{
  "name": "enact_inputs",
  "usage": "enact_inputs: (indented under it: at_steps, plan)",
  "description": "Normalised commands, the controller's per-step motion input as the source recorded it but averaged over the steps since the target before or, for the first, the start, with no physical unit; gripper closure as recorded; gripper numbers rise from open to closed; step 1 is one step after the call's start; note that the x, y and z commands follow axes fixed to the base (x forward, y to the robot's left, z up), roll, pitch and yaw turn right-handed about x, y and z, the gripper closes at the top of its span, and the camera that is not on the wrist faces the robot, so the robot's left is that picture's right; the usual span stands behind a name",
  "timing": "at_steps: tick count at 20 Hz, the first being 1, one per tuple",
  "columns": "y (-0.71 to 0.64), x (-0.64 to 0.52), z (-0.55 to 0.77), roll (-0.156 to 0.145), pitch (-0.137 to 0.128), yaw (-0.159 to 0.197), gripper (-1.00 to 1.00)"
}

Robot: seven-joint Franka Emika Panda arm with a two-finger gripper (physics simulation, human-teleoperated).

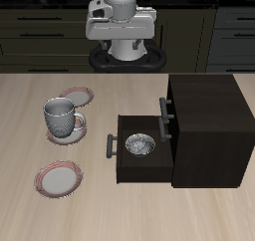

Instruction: Place the porcelain mug that is on the plate onto the farthest plate relative to the robot

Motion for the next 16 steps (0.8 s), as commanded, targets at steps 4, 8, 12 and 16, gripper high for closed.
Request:
enact_inputs:
  at_steps: [4, 8, 12, 16]
  plan:
    - [-0.36, 0.09, 0.04, 0.024, -0.039, 0.021, -1.0]
    - [-0.55, 0.16, 0.0, -0.02, 0.01, -0.033, -1.0]
    - [-0.64, 0.18, 0.03, -0.005, -0.028, -0.026, -1.0]
    - [-0.62, 0.13, -0.03, -0.038, 0.009, -0.044, -1.0]
